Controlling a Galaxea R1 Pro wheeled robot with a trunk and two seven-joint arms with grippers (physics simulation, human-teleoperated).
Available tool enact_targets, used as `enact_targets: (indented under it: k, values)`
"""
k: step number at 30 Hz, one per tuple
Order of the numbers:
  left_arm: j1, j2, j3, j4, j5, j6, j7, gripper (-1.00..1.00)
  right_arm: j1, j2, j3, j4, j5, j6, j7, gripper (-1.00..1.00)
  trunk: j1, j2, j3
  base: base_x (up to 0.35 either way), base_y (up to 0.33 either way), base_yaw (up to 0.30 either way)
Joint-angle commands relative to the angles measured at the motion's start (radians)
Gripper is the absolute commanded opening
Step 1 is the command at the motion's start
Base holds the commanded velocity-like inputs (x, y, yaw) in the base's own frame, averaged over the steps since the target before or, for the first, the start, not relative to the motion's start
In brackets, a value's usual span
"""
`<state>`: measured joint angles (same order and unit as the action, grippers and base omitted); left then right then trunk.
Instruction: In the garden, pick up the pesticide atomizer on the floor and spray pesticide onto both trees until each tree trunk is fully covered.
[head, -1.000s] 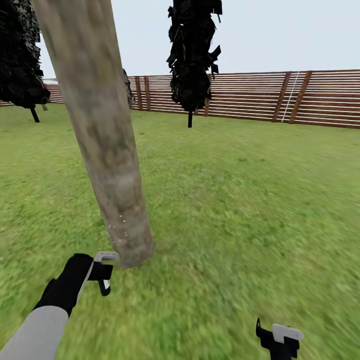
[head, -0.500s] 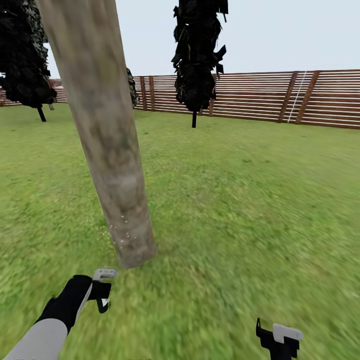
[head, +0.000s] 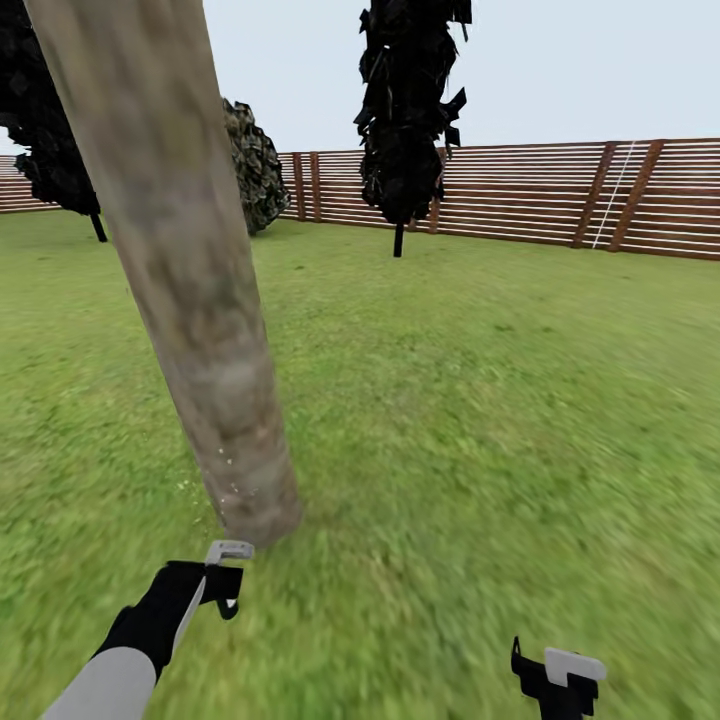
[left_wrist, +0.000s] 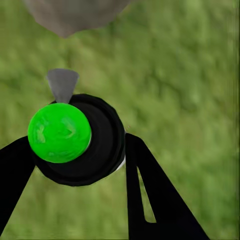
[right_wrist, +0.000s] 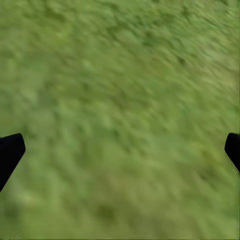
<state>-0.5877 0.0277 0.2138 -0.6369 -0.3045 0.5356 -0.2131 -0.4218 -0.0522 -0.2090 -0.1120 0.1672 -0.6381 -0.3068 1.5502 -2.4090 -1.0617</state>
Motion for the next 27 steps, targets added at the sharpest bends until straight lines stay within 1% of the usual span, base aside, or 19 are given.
enact_targets:
  k: [1,5,7,8,10,13,14,16,20,27]
  values:
    - [0.002,0.002,0.002,-0.001,0.0,0.001,-0.007,-1.0,0.0,0.0,0.0,0.0,0.0,0.0,0.0,1.0,0.0,0.0,0.0,0.239,-0.184,0.0]
    - [0.003,0.011,0.01,0.002,-0.001,0.002,-0.006,-1.0,0.0,0.0,0.0,0.0,0.0,0.0,0.0,1.0,0.0,0.0,0.0,0.114,-0.082,0.0]
    - [0.004,0.012,0.048,0.002,-0.001,0.003,-0.008,-1.0,0.0,0.0,0.0,0.0,0.0,0.0,0.0,1.0,0.0,0.0,0.0,0.009,-0.007,0.018]
    - [0.003,0.012,0.061,0.002,0.0,0.004,-0.01,-1.0,0.0,0.001,0.0,0.0,0.0,0.0,0.0,1.0,0.0,0.0,0.0,0.003,-0.002,0.146]
    - [0.003,0.012,0.07,0.003,0.0,0.004,-0.013,-1.0,0.0,0.001,0.0,0.0,0.0,0.0,0.0,1.0,0.0,0.0,0.0,0.001,-0.001,0.214]
    - [0.003,0.011,0.073,0.005,0.0,0.003,-0.029,-1.0,0.0,0.002,-0.001,0.0,0.0,0.0,0.0,1.0,0.0,0.0,0.0,0.0,0.0,0.267]
    - [0.004,0.011,0.073,0.005,0.0,0.003,-0.042,-1.0,0.0,0.002,-0.001,0.0,0.0,0.0,0.0,1.0,0.0,0.0,0.0,0.0,0.0,0.274]
    - [0.004,0.009,0.069,0.005,-0.002,0.001,-0.092,-1.0,0.0,0.003,0.0,0.0,0.0,0.0,0.0,1.0,0.0,0.0,0.0,0.0,0.0,0.276]
    - [0.004,-0.001,0.066,0.005,-0.009,-0.003,-0.096,-1.0,0.0,0.003,0.0,0.0,0.0,0.0,0.0,1.0,0.0,0.0,0.0,0.0,-0.109,0.23]
    - [0.004,-0.002,0.063,0.003,-0.011,-0.003,-0.094,-1.0,0.0,0.003,0.0,0.0,0.0,0.0,0.0,1.0,0.0,0.0,0.0,0.0,-0.263,0.018]
